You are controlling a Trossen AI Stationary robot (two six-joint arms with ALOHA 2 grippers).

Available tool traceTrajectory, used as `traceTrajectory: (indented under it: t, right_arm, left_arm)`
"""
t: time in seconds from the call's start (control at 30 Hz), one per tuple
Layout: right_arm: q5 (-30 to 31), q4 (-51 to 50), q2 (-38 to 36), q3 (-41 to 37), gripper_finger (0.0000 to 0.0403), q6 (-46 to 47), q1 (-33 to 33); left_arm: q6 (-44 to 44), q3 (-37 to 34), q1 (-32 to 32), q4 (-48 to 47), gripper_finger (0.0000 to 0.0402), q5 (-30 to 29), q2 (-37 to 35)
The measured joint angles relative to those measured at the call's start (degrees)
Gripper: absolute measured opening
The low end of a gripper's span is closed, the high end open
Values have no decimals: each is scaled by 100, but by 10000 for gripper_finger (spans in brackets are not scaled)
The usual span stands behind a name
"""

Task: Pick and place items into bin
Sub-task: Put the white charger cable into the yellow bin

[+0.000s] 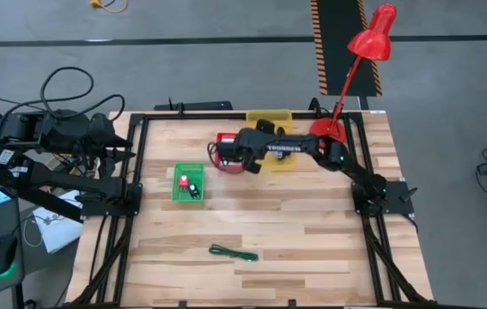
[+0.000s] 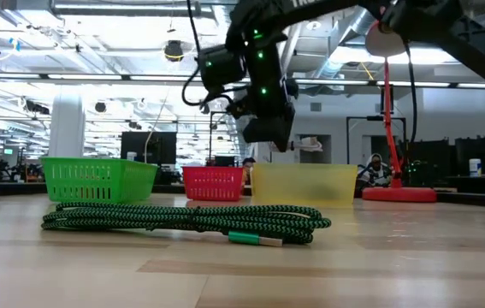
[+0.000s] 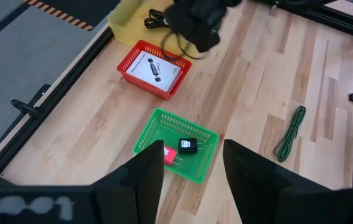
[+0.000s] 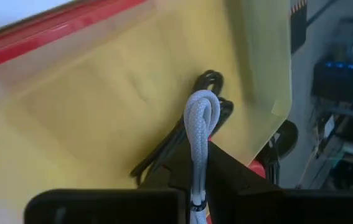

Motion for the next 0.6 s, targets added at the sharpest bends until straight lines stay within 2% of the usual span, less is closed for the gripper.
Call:
traceTrajectory:
  t: [0.3,0.6]
  right_arm:
    - [-6,202,0,0,63,105,-357]
    - [14,584,2,0,70,103,-394]
  left_arm:
    - [1,0,0,0,154,0,1]
    - [1,0,-2,2,154,0,2]
